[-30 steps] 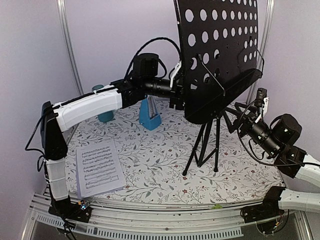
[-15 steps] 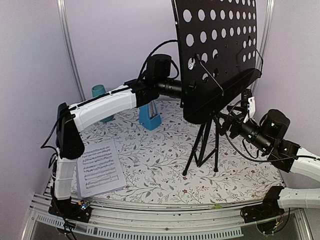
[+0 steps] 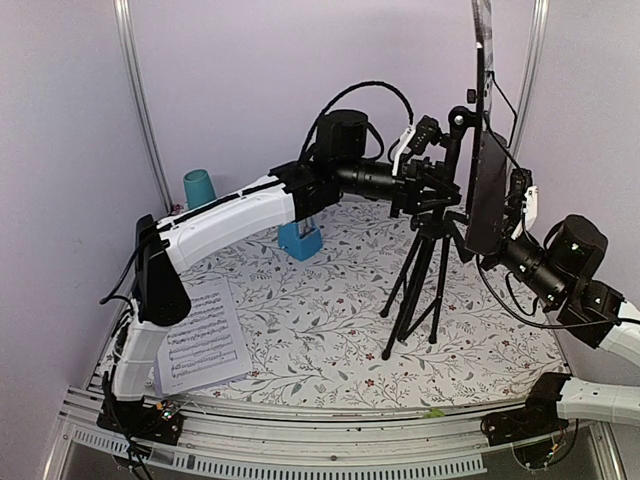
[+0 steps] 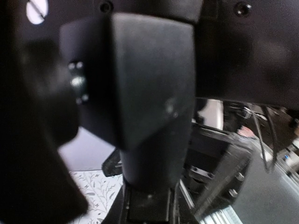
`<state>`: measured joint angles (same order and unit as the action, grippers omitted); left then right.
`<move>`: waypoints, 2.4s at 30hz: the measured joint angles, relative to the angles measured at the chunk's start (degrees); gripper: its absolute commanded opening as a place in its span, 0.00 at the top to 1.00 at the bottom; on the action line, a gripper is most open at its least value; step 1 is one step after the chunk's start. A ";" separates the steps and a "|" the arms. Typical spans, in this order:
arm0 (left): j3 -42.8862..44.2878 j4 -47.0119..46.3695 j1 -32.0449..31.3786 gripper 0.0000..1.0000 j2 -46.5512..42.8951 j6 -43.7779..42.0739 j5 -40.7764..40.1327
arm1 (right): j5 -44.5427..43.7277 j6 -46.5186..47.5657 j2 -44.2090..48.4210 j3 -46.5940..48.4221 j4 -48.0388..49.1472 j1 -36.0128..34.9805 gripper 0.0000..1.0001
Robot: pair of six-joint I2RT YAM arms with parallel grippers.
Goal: Set up the instrument practice props
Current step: Adjust the music stand at the center of the board, then open the music stand at the center of the board.
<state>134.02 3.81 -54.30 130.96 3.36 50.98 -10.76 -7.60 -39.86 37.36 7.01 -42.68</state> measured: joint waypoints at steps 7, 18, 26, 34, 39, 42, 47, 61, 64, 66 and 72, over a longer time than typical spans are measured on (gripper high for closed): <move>-6.84 6.51 -4.31 1.00 -8.55 4.17 -31.74 | 1.09 0.50 -1.64 4.76 -4.28 0.22 0.00; -38.71 -9.77 -12.48 1.00 -28.22 6.27 -82.14 | 5.84 0.37 -1.75 -0.22 2.47 0.31 0.02; -40.52 -26.40 -15.17 1.00 -23.74 -8.83 -98.03 | 7.48 -3.15 2.73 -11.76 8.09 -0.33 0.02; -34.10 -28.24 -14.88 1.00 -18.56 -13.18 -101.81 | 8.57 -2.64 -3.85 -17.88 22.80 -3.89 0.02; -33.00 -28.09 -14.78 1.00 -17.97 -13.16 -101.59 | 9.16 -0.50 -13.90 -21.59 31.45 -4.22 0.02; -33.29 -28.35 -14.53 1.00 -18.01 -11.78 -100.94 | 10.34 1.20 -19.67 -19.08 33.99 -4.22 0.05; -39.45 -32.28 -14.25 1.00 -21.55 -9.84 -98.57 | 13.27 2.58 -27.28 -13.38 38.12 -4.22 0.19; -42.91 -37.27 -13.60 1.00 -23.47 -11.28 -97.35 | 16.65 4.37 -33.83 -4.59 30.75 -4.37 1.00; -42.91 -37.90 -13.49 1.00 -23.47 -12.81 -96.67 | 15.87 6.19 -33.83 -3.19 28.37 -4.68 1.00; -42.88 -38.16 -13.46 1.00 -23.47 -13.86 -96.39 | 15.23 7.58 -33.70 -2.34 26.64 -4.68 1.00; -42.23 -38.01 -13.16 1.00 -23.47 -14.45 -95.47 | 13.18 10.67 -32.59 0.07 21.27 -4.68 1.00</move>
<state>91.79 -34.20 -67.46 107.48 -11.09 -44.49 2.42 3.07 -72.44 37.43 28.27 -47.35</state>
